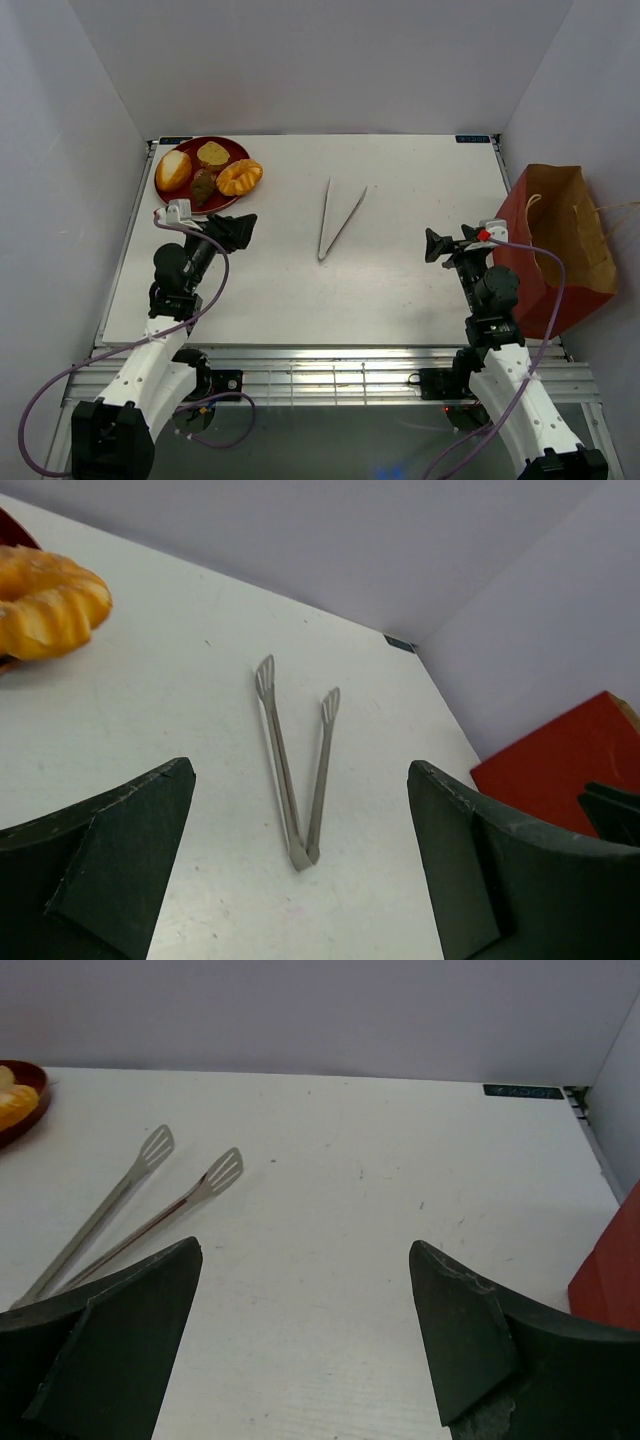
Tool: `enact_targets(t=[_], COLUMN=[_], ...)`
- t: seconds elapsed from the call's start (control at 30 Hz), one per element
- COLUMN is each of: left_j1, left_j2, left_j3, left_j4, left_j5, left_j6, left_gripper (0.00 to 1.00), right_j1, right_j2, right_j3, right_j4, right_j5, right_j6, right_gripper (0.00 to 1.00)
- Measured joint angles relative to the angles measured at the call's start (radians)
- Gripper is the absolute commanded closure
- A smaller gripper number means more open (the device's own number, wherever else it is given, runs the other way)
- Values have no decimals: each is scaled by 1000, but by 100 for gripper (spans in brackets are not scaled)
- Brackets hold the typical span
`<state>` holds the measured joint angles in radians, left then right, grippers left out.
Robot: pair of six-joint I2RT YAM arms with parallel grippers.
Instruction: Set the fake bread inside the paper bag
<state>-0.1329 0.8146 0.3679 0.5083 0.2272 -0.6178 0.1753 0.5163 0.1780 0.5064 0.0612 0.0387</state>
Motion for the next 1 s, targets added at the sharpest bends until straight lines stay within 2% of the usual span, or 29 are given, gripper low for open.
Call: enact_targets(t=[0.2,0.3,0.47,0.53,0.6,0.7,0.8,1.0], left_j1=[0,0,0,-10,-55,-246,-376,-409], left_j2=[-68,-66,31,95,154,261,353,473], left_j3=[0,0,32,81,154,306,408,434], left_j4=[-78,-90,-103,-122,-174,-265,-298,-323], left_j5=[130,188,301,322,283,99,-20,-142], left_j6=[-80,-117,-123,-101,-55,60,128,165], left_gripper=[2,2,2,2,2,2,2,2], right_j1=[0,5,3,4,4,4,4,5], right_j2=[37,80,62,98,181,308,368,485], right_j3=[282,391,443,543,700,938,1081,1372], right_j4=[-323,-427,-563,-686,-786,-925,-1042,-1272], right_j5=[-195,-263,-297,-299,-280,-221,-148,140], right_j6=[86,130,236,249,248,236,223,209], right_gripper=[10,10,10,10,9,9,9,9])
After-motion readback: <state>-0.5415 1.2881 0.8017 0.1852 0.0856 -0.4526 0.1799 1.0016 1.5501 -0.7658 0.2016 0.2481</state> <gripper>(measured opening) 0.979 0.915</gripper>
